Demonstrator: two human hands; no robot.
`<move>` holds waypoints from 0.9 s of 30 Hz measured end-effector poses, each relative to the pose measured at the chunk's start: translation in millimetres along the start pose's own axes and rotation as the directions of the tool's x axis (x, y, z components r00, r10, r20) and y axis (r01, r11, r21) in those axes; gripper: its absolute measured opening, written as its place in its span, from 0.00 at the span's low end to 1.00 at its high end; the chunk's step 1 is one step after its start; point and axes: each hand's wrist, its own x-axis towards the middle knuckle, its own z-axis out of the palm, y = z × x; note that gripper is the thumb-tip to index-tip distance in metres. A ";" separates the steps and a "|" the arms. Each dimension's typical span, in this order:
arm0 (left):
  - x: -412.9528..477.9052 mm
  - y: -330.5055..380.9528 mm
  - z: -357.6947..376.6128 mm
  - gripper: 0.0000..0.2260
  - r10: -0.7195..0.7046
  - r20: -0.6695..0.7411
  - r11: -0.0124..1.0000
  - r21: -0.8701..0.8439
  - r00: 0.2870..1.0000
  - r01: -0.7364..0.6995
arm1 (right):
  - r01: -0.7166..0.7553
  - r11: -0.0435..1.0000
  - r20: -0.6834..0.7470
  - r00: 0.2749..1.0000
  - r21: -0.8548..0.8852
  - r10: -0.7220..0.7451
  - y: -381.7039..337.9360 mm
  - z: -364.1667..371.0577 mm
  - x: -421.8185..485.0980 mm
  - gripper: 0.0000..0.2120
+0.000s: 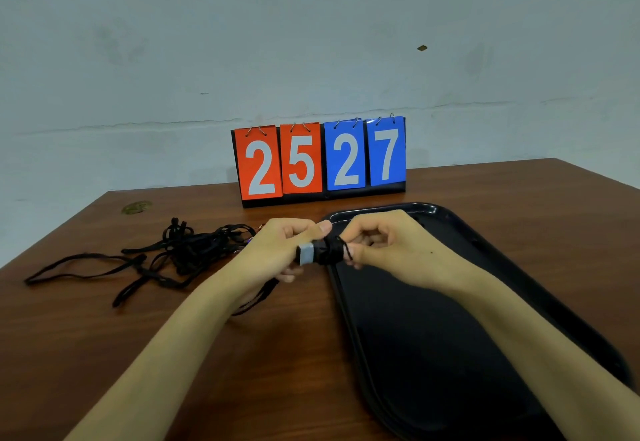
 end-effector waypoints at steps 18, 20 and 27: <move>3.5 -9.8 31.0 0.14 0.208 -0.141 0.976 0.089 0.968 -0.197 | -0.183 0.962 -0.416 0.873 0.204 0.255 15.4 -4.4 6.1 0.04; 3.4 -9.3 32.0 0.12 0.211 -0.101 0.974 0.108 0.972 -0.200 | -0.214 0.977 -0.483 0.853 0.024 0.198 17.4 -3.2 5.5 0.03; 1.1 -6.5 27.0 0.11 0.252 -0.089 0.962 0.134 0.964 -0.239 | -0.211 0.857 -0.415 0.910 -0.469 -0.004 22.3 1.7 3.9 0.04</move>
